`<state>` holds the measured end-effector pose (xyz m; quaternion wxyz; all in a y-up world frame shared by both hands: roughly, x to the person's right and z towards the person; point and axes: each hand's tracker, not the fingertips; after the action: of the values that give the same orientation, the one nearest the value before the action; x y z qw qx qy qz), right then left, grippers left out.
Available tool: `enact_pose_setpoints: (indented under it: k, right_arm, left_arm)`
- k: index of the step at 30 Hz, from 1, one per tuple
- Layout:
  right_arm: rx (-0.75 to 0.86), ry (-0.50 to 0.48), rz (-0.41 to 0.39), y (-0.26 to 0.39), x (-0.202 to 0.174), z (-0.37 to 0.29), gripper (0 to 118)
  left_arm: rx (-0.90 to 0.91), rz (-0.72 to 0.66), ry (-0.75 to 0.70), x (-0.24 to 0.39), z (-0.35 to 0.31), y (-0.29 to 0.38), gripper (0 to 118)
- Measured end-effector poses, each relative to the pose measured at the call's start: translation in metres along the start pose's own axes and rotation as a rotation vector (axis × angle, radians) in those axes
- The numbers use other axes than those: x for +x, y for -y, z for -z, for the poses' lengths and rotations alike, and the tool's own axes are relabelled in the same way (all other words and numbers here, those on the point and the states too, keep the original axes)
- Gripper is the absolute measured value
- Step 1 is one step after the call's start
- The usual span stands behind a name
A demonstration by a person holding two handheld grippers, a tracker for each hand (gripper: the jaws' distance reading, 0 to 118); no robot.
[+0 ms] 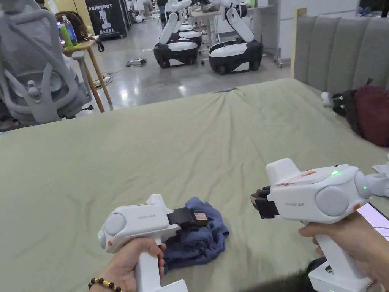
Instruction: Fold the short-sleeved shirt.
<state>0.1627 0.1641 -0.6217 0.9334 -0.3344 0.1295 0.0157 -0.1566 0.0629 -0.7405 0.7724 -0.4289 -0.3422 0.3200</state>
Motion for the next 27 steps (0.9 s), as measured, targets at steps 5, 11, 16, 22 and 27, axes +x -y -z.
enact_pose_setpoints:
  k: [5,11,16,22,27]
  right_arm:
    - [-0.017,0.009,-0.008,0.0,0.002,0.004,5]
    - [0.006,-0.041,0.008,-0.005,-0.008,0.011,5]
    - [0.003,-0.067,-0.013,-0.005,-0.019,0.013,5]
    - [0.006,-0.069,0.004,0.001,-0.009,0.005,5]
    - [0.019,-0.04,0.042,0.004,0.007,-0.014,5]
  left_arm:
    - [0.104,0.052,0.056,0.036,-0.046,-0.006,114]
    - [0.172,0.085,0.077,0.017,-0.105,-0.009,53]
    - [0.109,0.126,-0.015,0.031,-0.103,0.009,0]
    - [0.015,0.086,0.034,0.048,-0.012,0.014,0]
    - [-0.1,0.053,-0.069,-0.004,0.08,-0.029,0]
